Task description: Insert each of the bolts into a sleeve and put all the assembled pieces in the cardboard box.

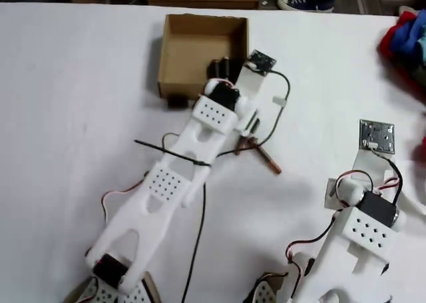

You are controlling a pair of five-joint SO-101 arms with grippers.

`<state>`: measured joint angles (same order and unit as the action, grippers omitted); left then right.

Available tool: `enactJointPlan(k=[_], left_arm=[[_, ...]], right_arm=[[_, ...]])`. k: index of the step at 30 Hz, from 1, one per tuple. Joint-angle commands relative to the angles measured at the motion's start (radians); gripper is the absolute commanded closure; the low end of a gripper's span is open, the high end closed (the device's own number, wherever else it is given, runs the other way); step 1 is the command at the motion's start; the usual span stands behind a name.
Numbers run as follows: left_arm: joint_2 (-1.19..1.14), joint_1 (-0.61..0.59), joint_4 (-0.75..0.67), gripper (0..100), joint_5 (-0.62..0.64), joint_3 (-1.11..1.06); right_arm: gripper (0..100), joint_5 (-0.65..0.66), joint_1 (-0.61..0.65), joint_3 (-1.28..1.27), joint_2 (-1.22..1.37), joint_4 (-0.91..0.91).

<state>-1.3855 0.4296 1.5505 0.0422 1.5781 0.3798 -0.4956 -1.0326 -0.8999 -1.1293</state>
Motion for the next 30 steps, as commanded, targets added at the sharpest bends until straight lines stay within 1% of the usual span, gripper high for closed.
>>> enactJointPlan(k=[1,3,5,7,9,11,12,16,19,24,26,28,30], left_arm=[[0.011,-0.029,-0.014,96,-0.008,0.036],[0.011,-0.038,-0.008,94,-0.008,0.035],[0.011,-0.046,-0.003,95,-0.008,0.036],[0.018,-0.055,0.034,97,-0.008,0.036],[0.023,-0.055,0.109,97,-0.008,0.039],[0.038,-0.054,0.222,97,-0.008,0.048],[0.048,-0.054,0.247,97,-0.008,0.042],[0.126,-0.098,0.242,98,-0.008,-0.074],[0.232,-0.112,0.242,98,-0.008,-0.266],[0.497,-0.110,0.238,97,-0.008,-0.760],[0.588,-0.110,0.235,97,-0.008,-0.917],[0.638,-0.112,0.233,97,-0.009,-1.020],[0.644,-0.129,0.232,97,-0.009,-1.063]], right_arm=[[97.6,-0.003,-0.008,0.006,0.005,0.016],[97.6,-0.003,-0.008,0.006,0.005,0.016],[97.6,-0.003,-0.008,0.006,0.005,0.016],[97.6,-0.003,-0.008,0.006,0.005,0.016],[97.6,-0.003,-0.005,0.006,0.005,0.016],[97.6,-0.003,-0.002,0.006,0.005,0.016],[97.6,-0.003,-0.002,0.006,0.005,0.016],[97.6,-0.005,0.016,0.006,0.005,0.018],[97.6,-0.005,0.033,0.011,0.005,0.018],[97.6,-0.002,0.042,0.020,0.005,0.024],[97.6,0.002,0.042,0.018,0.005,0.025],[97.6,-0.003,0.044,0.017,0.005,0.036],[97.6,-0.005,0.044,0.017,0.005,0.048]])
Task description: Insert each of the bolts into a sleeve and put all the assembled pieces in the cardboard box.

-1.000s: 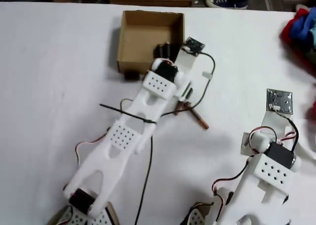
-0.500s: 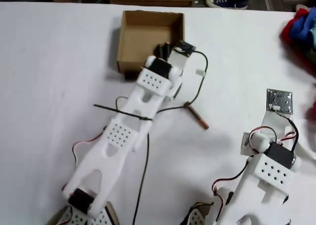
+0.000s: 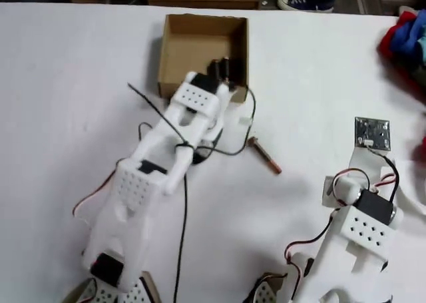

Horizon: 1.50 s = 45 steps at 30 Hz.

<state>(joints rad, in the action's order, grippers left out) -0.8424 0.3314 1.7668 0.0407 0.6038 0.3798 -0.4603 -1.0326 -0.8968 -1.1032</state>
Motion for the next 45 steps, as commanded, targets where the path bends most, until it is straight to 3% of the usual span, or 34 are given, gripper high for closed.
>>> enactJointPlan(k=[1,19,26,33,37,45], left_arm=[[0.094,-0.041,0.009,97,-0.008,-0.099],[-0.051,-0.081,0.012,97,-0.002,-0.081],[-0.051,-0.081,0.015,82,-0.002,-0.091],[-0.051,-0.081,0.015,88,-0.002,-0.091],[-0.052,-0.081,0.014,98,-0.002,-0.090],[-0.017,-0.080,0.015,98,-0.005,-0.051]], right_arm=[[97.6,-0.005,0.008,0.015,0.002,0.030],[97.6,-0.006,0.027,0.012,0.004,0.030],[97.6,-0.075,0.127,0.012,0.004,0.027],[97.6,-0.091,0.150,0.012,0.004,0.031],[97.6,-0.087,0.150,0.012,0.004,0.031],[97.6,-0.091,0.156,0.012,0.004,0.027]])
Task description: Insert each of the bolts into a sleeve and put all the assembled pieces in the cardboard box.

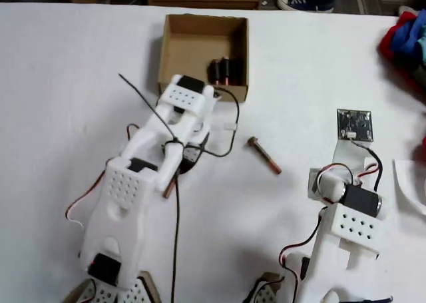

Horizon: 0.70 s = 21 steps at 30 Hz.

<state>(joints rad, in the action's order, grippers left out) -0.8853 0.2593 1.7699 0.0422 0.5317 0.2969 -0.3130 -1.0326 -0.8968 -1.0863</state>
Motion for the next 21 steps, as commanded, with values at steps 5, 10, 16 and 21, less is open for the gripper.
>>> enactJointPlan(k=[5,10,16,21], left_arm=[[0.226,-0.008,0.017,98,-0.006,0.015],[0.583,-0.008,0.011,98,-0.008,-0.145],[0.928,-0.015,-0.169,98,-0.003,-0.303],[1.086,-0.017,-0.364,97,-0.003,-0.461]], right_arm=[[97.6,-0.006,0.008,0.009,0.004,0.007],[97.6,-0.002,0.038,-0.028,-0.005,0.007],[97.6,-0.008,0.240,-0.043,-0.005,0.027],[97.6,-0.017,0.450,-0.092,-0.004,0.217]])
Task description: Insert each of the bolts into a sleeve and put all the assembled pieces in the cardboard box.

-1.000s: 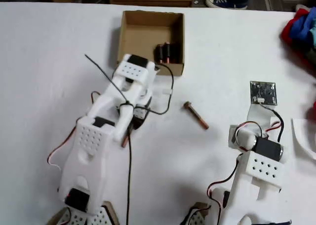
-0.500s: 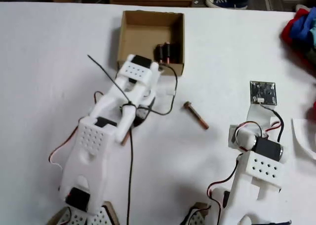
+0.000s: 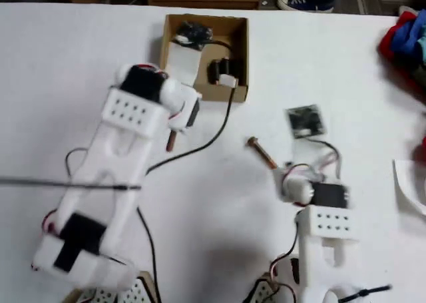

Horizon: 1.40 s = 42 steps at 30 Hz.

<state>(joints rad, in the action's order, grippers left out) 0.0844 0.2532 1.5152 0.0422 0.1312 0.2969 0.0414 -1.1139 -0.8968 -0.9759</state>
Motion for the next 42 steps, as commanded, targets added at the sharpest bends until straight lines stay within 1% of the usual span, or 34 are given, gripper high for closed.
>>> enactJointPlan(k=[1,3,6,10,15,16,18,21,23,30,36,42], left_arm=[[0.140,-0.011,-0.157,97,-0.005,-0.091],[0.178,-0.015,-0.241,97,-0.009,-0.133],[0.230,-0.048,-0.342,97,-0.005,-0.134],[0.315,-0.049,-0.448,97,-0.002,-0.134],[0.423,0.049,-0.529,97,0.000,-0.134],[0.440,0.077,-0.540,97,0.009,-0.134],[0.466,0.115,-0.552,97,0.069,-0.134],[0.477,0.138,-0.554,97,0.170,-0.134],[0.476,0.138,-0.552,97,0.195,-0.136],[0.474,0.140,-0.548,97,0.196,-0.143],[0.436,0.138,-0.545,97,0.193,-0.171],[0.384,0.138,-0.549,97,0.193,-0.170]], right_arm=[[97.6,-0.041,0.127,-0.017,-0.005,0.150],[97.6,-0.115,0.173,-0.021,-0.001,0.229],[97.6,-0.210,0.226,-0.023,0.002,0.371],[97.6,-0.276,0.297,-0.023,0.004,0.549],[97.6,-0.284,0.383,-0.023,0.004,0.719],[97.6,-0.284,0.394,-0.023,0.004,0.754],[97.6,-0.282,0.406,-0.023,0.005,0.816],[97.6,-0.278,0.401,-0.023,0.005,0.851],[97.6,-0.278,0.401,-0.023,0.005,0.848],[97.6,-0.276,0.400,-0.034,0.012,0.872],[97.6,-0.276,0.400,-0.026,0.130,0.958],[97.6,-0.275,0.401,-0.014,0.163,0.957]])
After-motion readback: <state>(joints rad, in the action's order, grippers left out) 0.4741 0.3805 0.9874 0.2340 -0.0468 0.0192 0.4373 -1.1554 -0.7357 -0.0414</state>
